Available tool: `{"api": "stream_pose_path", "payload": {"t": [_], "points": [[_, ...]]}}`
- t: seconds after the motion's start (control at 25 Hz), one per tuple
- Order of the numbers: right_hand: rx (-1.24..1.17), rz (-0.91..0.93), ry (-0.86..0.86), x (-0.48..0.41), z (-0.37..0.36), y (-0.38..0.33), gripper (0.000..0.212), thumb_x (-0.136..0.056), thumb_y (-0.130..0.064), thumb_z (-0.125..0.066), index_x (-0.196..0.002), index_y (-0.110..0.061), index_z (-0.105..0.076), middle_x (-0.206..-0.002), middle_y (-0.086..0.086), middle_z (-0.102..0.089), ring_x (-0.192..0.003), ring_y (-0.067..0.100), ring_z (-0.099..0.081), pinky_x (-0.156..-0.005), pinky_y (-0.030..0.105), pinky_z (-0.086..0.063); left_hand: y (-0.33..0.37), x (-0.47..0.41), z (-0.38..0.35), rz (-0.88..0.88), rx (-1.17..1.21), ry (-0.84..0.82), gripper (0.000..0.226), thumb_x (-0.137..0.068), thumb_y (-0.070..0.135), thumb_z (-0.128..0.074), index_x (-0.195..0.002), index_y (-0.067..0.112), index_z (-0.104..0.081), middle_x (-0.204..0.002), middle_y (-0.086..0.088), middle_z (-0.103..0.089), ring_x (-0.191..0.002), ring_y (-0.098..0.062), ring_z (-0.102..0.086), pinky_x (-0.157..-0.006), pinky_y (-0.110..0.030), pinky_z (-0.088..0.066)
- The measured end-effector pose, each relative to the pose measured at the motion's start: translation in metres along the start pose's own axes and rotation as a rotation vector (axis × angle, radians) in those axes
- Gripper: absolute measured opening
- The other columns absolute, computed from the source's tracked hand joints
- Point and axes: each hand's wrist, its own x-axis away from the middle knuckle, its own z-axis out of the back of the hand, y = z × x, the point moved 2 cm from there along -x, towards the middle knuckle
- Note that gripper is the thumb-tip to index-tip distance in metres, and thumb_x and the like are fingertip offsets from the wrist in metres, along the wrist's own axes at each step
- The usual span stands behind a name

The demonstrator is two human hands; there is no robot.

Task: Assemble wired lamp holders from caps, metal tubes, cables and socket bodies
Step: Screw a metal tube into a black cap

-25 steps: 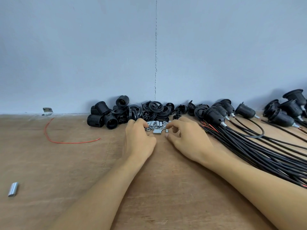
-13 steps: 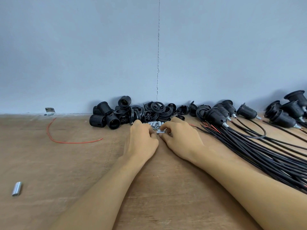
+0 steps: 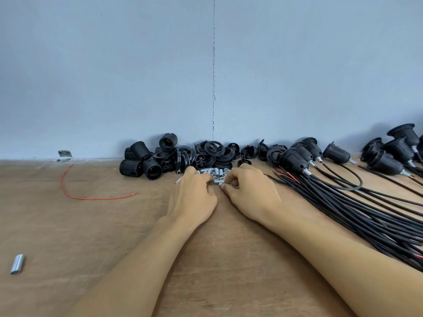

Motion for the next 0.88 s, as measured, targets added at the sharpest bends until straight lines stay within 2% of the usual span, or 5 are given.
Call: {"api": "stream_pose_path", "payload": {"t": [0.2, 0.52, 0.64, 0.76, 0.88], "points": [[0.022, 0.010, -0.011, -0.003, 0.002, -0.005, 0.010, -0.092, -0.040, -0.062, -0.090, -0.031, -0.066, -0.096, -0.010, -0.056, -0.091, 0.016, -0.058, -0.071, 0.031, -0.043, -0.001, 0.002, 0.002, 0.028, 0.096, 0.060, 0.016, -0.093, 0.017, -0.058, -0.096, 0.022, -0.073, -0.102, 0.003, -0.051, -0.097, -0.022, -0.060, -0.082, -0.043, -0.053], [-0.055, 0.043, 0.059, 0.009, 0.016, 0.001, 0.012, -0.096, -0.040, -0.060, -0.096, -0.029, -0.064, -0.100, -0.009, -0.060, -0.087, 0.014, -0.060, -0.079, 0.035, -0.049, 0.003, 0.008, 0.005, -0.058, 0.049, 0.058, 0.009, -0.097, 0.022, -0.060, -0.091, 0.021, -0.067, -0.093, 0.005, -0.062, -0.089, -0.018, -0.061, -0.078, -0.038, -0.052], [-0.237, -0.007, 0.018, 0.016, 0.021, 0.007, 0.008, -0.097, -0.035, -0.061, -0.093, -0.027, -0.061, -0.085, -0.010, -0.067, -0.077, 0.004, -0.060, -0.074, 0.027, -0.048, 0.009, 0.009, 0.004, 0.031, 0.293, 0.065, 0.012, -0.095, 0.020, -0.065, -0.084, 0.025, -0.066, -0.080, 0.011, -0.062, -0.073, -0.006, -0.059, -0.065, -0.012, -0.045], [-0.392, -0.090, -0.016, 0.022, 0.024, 0.012, 0.007, -0.092, -0.027, -0.070, -0.089, -0.027, -0.064, -0.075, -0.009, -0.072, -0.067, 0.000, -0.062, -0.067, 0.013, -0.046, 0.015, 0.010, -0.001, 0.146, 0.626, 0.035, 0.009, -0.096, 0.018, -0.067, -0.094, 0.027, -0.070, -0.084, 0.014, -0.066, -0.070, 0.006, -0.060, -0.061, -0.004, -0.041], [-0.691, -0.181, -0.100, 0.023, 0.029, 0.013, 0.008, -0.088, -0.013, -0.076, -0.092, -0.019, -0.071, -0.081, -0.002, -0.075, -0.070, 0.007, -0.066, -0.073, 0.022, -0.054, 0.018, 0.011, -0.003, 0.220, 0.821, -0.030, 0.014, -0.099, 0.022, -0.065, -0.103, 0.030, -0.074, -0.088, 0.011, -0.073, -0.065, 0.011, -0.057, -0.062, -0.007, -0.041]]}}
